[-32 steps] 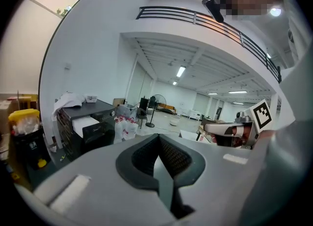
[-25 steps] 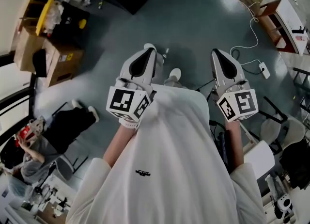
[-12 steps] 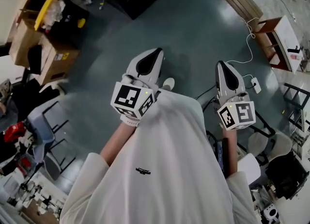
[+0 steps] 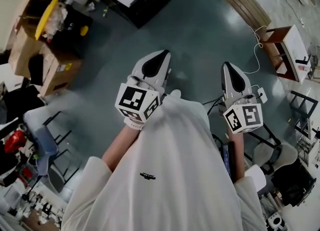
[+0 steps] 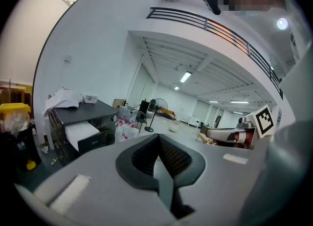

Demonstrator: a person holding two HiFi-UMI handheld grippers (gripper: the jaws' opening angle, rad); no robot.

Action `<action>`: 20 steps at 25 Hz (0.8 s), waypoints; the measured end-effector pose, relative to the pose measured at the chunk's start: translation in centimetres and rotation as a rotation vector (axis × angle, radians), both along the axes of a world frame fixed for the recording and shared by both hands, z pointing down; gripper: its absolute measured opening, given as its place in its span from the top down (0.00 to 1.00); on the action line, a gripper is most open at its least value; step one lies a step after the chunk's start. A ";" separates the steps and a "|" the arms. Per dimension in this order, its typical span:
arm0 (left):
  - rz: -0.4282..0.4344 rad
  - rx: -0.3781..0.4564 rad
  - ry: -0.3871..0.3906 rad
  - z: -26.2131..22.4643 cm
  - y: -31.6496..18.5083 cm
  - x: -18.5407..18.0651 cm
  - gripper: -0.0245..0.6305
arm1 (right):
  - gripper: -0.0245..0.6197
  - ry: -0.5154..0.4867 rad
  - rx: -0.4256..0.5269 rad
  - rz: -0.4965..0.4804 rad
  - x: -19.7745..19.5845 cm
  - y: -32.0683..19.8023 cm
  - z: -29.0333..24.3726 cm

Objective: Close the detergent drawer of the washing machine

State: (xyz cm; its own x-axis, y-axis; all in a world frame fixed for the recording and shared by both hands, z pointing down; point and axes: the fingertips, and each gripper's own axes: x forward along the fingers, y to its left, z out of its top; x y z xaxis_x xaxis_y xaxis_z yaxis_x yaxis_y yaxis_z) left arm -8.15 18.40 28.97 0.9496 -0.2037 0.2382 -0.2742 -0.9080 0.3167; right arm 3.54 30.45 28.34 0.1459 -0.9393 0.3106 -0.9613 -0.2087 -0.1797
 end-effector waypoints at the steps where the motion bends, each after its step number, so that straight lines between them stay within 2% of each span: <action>1: -0.003 0.001 0.004 -0.1 -0.9 0.1 0.94 | 0.96 0.002 0.000 -0.004 0.1 -0.9 -0.1; 6: -0.039 0.007 0.033 -0.7 -6.1 -0.7 0.94 | 0.96 0.006 -0.004 -0.022 0.0 -5.6 0.3; 12: -0.089 -0.024 0.060 -0.2 -11.5 -2.6 0.94 | 0.96 0.033 -0.019 -0.041 -0.1 -10.7 0.1; 20: -0.122 -0.046 0.078 1.2 -16.3 -3.8 0.94 | 0.96 0.079 -0.075 -0.115 -2.4 -14.4 0.4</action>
State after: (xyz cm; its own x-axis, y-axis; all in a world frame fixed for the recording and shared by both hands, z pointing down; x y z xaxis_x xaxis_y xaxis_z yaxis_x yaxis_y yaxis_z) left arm -11.91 2.06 30.15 0.9343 -0.3097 0.1763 -0.3549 -0.8534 0.3818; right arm 1.13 16.03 28.74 0.0654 -0.9259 0.3721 -0.9901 -0.1065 -0.0910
